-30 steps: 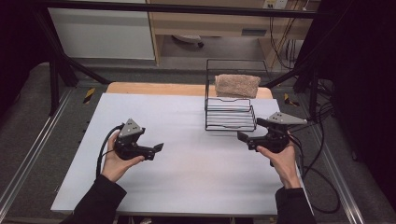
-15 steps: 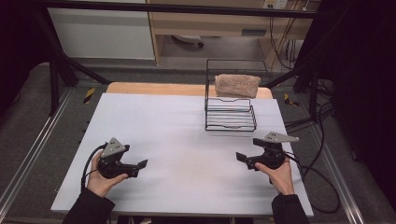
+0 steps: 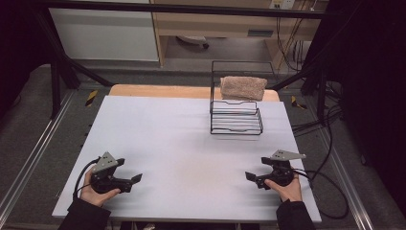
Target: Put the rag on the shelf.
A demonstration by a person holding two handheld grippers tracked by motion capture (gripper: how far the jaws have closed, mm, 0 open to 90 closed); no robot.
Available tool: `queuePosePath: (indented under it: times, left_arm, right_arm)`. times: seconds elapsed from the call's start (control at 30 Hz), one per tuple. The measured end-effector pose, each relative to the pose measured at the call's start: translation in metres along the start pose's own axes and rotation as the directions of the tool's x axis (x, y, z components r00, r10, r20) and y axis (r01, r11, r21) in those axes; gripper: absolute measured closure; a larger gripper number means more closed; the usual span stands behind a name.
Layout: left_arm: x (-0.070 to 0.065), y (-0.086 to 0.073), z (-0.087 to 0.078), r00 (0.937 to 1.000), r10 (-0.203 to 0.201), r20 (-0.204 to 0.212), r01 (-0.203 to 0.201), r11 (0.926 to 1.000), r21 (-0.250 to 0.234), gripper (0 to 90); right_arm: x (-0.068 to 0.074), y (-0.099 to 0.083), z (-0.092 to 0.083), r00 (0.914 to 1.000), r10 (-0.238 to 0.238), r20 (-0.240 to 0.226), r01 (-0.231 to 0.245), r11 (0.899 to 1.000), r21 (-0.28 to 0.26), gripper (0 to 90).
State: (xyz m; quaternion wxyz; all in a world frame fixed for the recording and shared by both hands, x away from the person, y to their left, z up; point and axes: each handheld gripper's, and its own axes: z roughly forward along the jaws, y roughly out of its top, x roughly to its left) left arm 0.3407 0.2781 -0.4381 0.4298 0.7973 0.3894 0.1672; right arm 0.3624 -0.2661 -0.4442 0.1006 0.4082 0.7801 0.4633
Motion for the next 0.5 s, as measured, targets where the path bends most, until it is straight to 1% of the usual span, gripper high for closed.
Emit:
queuePosePath:
  times: [0.07, 0.1, 0.13, 0.23, 0.3, 0.4, 0.5]
  left_arm:
    - [0.0007, -0.0019, 0.0007, 1.0, -0.001, -0.001, 0.001, 1.0, 0.003, 6.8]
    - [0.0014, -0.0024, 0.0009, 1.0, -0.005, 0.0, 0.005, 1.0, 0.003, 6.8]
    - [0.002, -0.0028, 0.0011, 1.0, -0.008, -0.001, 0.008, 1.0, 0.003, 6.7]
    - [0.0035, -0.0035, 0.0013, 0.9999, -0.014, -0.002, 0.014, 0.9999, 0.004, 6.8]
    - [0.0037, -0.0038, 0.0015, 0.9999, -0.016, -0.003, 0.016, 0.9999, 0.003, 6.8]
    - [0.004, -0.004, 0.0018, 0.9999, -0.016, -0.004, 0.016, 0.9999, 0.005, 6.7]
    - [0.0039, -0.0041, 0.0019, 0.9999, -0.014, -0.005, 0.014, 0.9999, 0.008, 6.8]
  right_arm:
    - [-0.0017, -0.0039, -0.0022, 1.0, 0.007, 0.005, -0.007, 1.0, 0.004, 0.6]
    - [-0.0022, -0.0054, -0.0033, 0.9998, 0.019, 0.006, -0.019, 1.0, 0.003, 0.6]
    - [-0.0037, -0.0068, -0.0039, 0.9998, 0.016, 0.008, -0.016, 1.0, -0.001, 0.6]
    - [-0.0042, -0.0086, -0.0051, 0.9996, 0.025, 0.007, -0.025, 1.0, -0.002, 0.6]
    - [-0.0036, -0.0093, -0.0046, 0.9997, 0.022, 0.004, -0.022, 1.0, -0.002, 0.6]
    - [-0.0029, -0.0101, -0.0032, 0.9998, 0.018, 0.008, -0.018, 1.0, 0.013, 0.6]
    - [-0.003, -0.01, -0.003, 0.9998, 0.016, 0.007, -0.017, 1.0, 0.012, 0.6]
